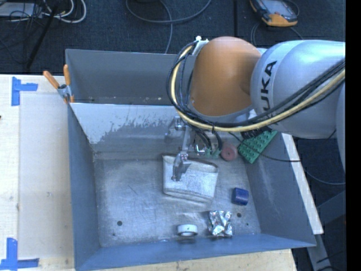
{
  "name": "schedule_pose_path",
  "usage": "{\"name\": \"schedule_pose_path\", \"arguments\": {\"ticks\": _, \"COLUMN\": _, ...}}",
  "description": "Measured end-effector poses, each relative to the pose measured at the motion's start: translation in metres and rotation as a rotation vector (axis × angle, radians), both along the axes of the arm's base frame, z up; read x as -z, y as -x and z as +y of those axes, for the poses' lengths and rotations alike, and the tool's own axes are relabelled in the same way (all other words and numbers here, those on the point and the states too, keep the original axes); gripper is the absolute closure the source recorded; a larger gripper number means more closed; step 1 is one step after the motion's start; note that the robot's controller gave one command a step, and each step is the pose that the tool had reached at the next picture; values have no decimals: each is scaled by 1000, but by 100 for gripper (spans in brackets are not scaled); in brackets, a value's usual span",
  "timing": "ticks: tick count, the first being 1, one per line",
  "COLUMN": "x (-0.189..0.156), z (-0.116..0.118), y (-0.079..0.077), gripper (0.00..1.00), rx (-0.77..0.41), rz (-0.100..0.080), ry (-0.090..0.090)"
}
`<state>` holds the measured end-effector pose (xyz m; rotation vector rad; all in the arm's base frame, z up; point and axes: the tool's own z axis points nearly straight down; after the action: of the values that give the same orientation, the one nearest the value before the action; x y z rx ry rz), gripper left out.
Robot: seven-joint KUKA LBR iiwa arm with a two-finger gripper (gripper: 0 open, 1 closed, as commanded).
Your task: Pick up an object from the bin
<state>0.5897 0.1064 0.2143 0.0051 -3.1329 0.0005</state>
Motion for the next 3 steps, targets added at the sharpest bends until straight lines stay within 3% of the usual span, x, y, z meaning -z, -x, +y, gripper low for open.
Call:
{"name": "schedule_pose_path", "arguments": {"ticks": 1, "x": 131, "z": -58, "y": 6, "gripper": 0, "rx": 130, "rz": -10, "ry": -2}}
{"name": "schedule_pose_path", "arguments": {"ticks": 2, "x": 109, "z": -71, "y": 17, "gripper": 0, "rx": 200, "rz": -8, "ry": 0}}
{"name": "schedule_pose_path", "arguments": {"ticks": 3, "x": 114, "z": -64, "y": 33, "gripper": 0, "rx": 291, "rz": -6, "ry": 1}}
